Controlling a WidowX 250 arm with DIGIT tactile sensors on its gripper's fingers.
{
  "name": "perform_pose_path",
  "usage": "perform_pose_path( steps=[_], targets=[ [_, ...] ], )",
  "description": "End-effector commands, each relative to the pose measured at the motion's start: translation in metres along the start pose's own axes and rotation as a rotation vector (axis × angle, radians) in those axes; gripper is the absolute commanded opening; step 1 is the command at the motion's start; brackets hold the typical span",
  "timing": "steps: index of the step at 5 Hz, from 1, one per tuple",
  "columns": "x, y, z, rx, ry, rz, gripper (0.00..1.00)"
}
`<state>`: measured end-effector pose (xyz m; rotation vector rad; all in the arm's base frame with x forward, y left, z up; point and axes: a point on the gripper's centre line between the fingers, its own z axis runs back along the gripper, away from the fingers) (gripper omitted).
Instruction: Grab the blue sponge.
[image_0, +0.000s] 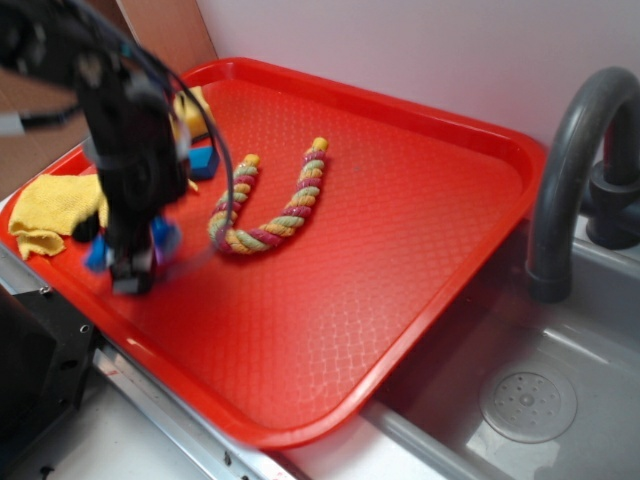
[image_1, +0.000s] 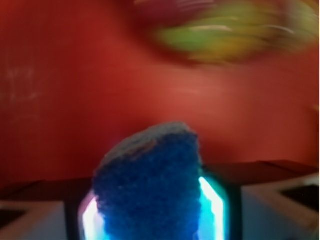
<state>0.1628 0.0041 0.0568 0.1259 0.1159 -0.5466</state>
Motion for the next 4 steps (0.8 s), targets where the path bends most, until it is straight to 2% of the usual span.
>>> perform_pose_path(
  steps=[1,2,3,4],
  targets=[
    [-0.012,0.046,0.1,-0.08,-0.185,0.496,0.0],
    [-0.024,0.046,0.147,-0.148,-0.238,0.746,0.0],
    [-0.024,0.039,0.157,-0.168,-0.283,0.998,0.0],
    [-0.012,0.041,0.145,-0.115,-0.221,0.978,1.0]
  ],
)
